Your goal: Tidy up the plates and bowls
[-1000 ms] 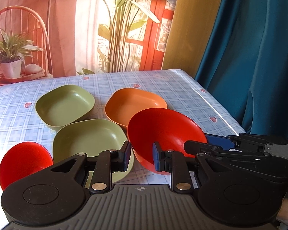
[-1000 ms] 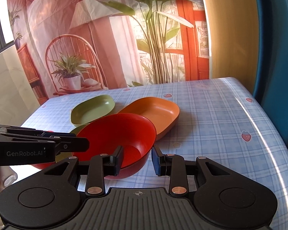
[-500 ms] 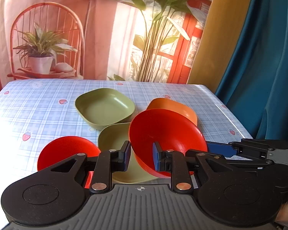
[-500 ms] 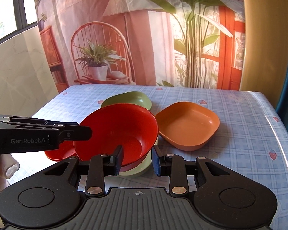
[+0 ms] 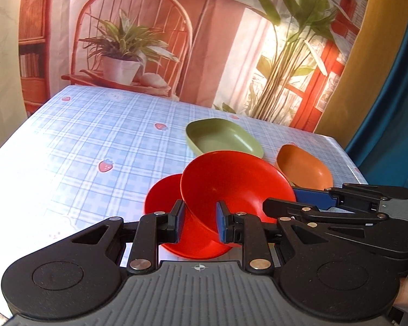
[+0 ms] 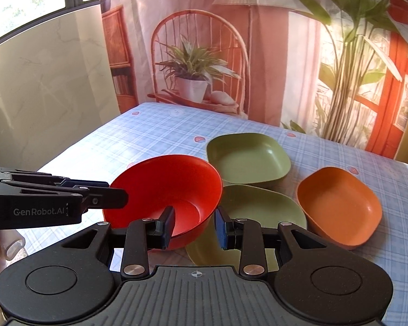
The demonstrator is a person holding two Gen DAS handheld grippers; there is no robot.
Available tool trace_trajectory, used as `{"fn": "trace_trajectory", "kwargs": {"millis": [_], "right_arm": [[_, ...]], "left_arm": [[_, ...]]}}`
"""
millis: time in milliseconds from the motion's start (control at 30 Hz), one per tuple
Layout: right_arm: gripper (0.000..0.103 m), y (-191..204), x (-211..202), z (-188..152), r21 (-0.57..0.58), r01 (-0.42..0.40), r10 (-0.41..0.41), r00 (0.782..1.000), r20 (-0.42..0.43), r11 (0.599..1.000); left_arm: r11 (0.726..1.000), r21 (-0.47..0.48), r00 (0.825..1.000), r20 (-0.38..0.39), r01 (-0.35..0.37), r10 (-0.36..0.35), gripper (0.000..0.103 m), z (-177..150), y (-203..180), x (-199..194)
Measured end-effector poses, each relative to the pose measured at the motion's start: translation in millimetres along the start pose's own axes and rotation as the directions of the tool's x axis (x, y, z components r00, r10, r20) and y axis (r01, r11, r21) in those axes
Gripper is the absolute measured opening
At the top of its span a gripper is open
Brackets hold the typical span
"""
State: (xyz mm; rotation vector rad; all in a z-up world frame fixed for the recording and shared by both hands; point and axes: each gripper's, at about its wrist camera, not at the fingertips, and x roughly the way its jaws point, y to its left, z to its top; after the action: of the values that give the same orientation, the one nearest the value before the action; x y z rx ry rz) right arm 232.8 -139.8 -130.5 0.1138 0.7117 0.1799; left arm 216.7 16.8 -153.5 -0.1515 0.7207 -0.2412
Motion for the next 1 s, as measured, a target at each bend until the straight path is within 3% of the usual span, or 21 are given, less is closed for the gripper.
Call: {"fn": "trace_trajectory", "kwargs": {"millis": [333,633,767,900,1000], "right_arm": [[0.030,19.7,34.3,5.7,-0.051,-0.002,0.000,0.999,-0.038,0.999],[0.031,19.9,39.9,0.2,-0.054,-0.012,0.009,0.998,-0.056,0.998],[0.033,18.8,38.6,-1.9,-0.044,-0.021,0.018,0.998,-0.056,0.999],[0.034,17.6,34.0,-3.5,-0.037,-0.027,0.026,0.999,-0.044,0.999],[0.034,14.0,28.5,-4.2,-0.024,-0.026,0.026,0.999,-0.030,0.999]], "left_arm": [[0.999,-0.010,0.999,-0.021,-0.030,0.030,0.025,-4.7,21.6,7.3],[0.999,-0.014,0.998,-0.037,-0.051,0.051,0.025,-9.7,21.6,13.6],[0.997,-0.016,0.997,-0.034,-0.073,0.072,0.028,-10.5,21.0,13.1],[0.995,-0.030,0.995,-0.014,-0.099,0.099,0.038,-10.1,21.1,9.7],[0.994,-0.030,0.994,-0.009,-0.106,0.106,0.038,-9.3,19.2,7.9]]}}
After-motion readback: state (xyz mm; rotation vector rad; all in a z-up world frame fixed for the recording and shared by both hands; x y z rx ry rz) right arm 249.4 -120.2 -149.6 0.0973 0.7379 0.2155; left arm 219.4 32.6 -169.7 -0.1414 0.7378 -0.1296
